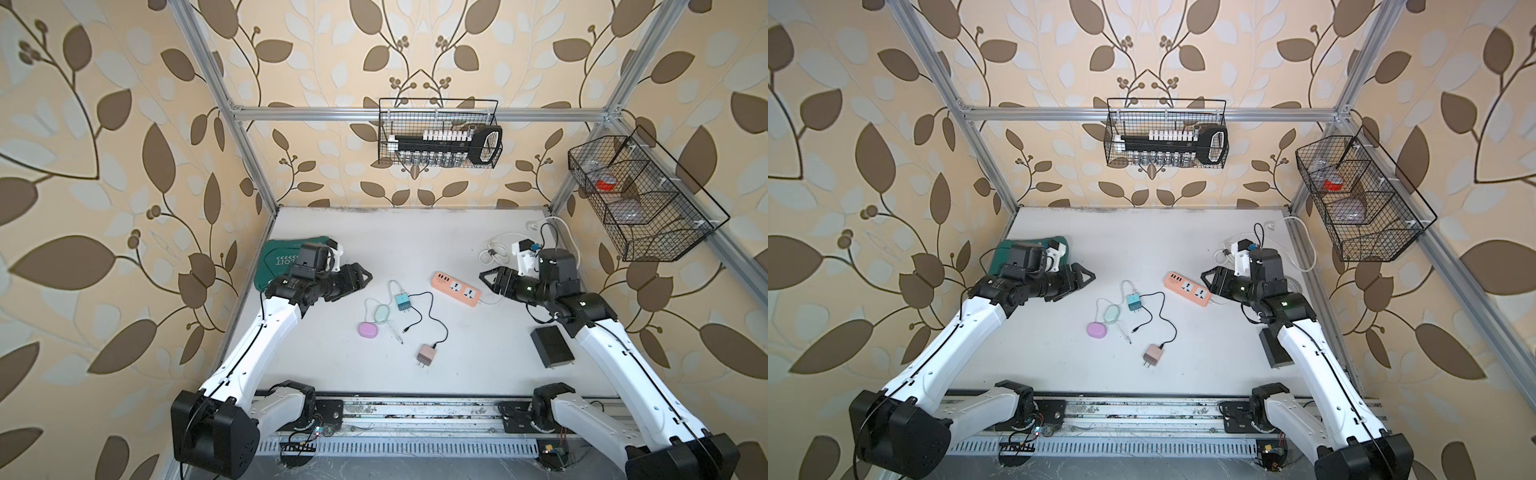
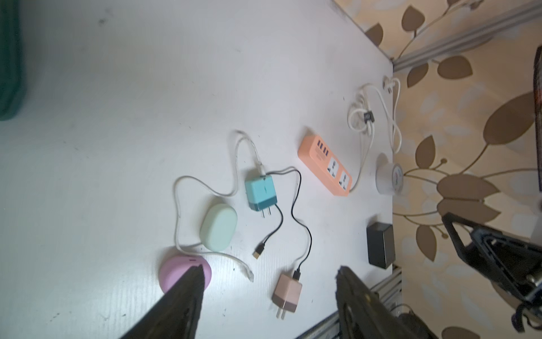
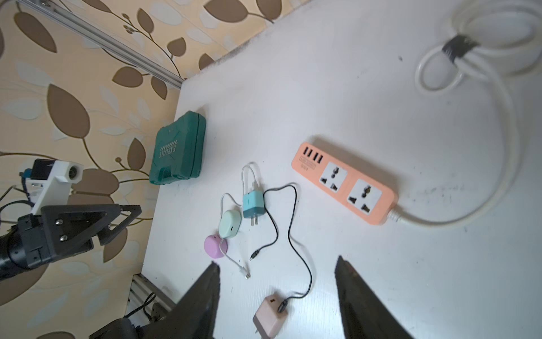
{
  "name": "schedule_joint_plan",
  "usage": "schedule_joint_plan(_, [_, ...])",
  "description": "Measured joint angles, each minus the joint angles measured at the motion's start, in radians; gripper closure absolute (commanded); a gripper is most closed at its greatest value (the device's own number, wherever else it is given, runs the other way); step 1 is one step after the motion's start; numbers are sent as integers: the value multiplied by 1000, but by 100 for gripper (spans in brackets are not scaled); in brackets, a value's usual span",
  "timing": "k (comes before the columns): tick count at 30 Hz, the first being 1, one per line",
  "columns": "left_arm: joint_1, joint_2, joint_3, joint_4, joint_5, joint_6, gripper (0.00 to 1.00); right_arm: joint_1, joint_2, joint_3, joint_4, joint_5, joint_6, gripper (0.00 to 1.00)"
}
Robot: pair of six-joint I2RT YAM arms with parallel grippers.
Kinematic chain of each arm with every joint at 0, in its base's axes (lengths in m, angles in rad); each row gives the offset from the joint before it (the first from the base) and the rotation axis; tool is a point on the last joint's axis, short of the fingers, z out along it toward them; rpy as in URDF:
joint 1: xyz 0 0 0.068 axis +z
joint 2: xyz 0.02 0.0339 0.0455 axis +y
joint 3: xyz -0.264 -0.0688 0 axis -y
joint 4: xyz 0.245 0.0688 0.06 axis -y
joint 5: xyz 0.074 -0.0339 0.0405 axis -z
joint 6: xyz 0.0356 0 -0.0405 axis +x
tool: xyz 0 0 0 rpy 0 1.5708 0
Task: Charge the bluetooth headset
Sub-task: Pick up the plug from the center of the board.
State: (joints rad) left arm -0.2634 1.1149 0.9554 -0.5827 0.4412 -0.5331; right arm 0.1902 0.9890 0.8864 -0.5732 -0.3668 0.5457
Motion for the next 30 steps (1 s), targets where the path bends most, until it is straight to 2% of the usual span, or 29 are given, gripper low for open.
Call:
schedule_joint_plan(5, [-158,0,-10,-32,3,-6,33,67,6,-13,-105,4,-19,38])
schedule_joint_plan(11, [-357,10,-26,-56,-67,-39,26,85,0,-42,-161,21,-19,37])
schedule_joint_plan(18, [-582,134,-60,-42,-166,-105,23,85,-1,-64,-188,50,-14,36])
schedule_joint_plan(23, [-682,256,-55,-34,-214,-129,24,85,-1,-85,-187,54,-9,36])
schedule_joint_plan(30, [-734,326,-45,-23,-253,-134,25,95,0,-116,-189,47,4,36])
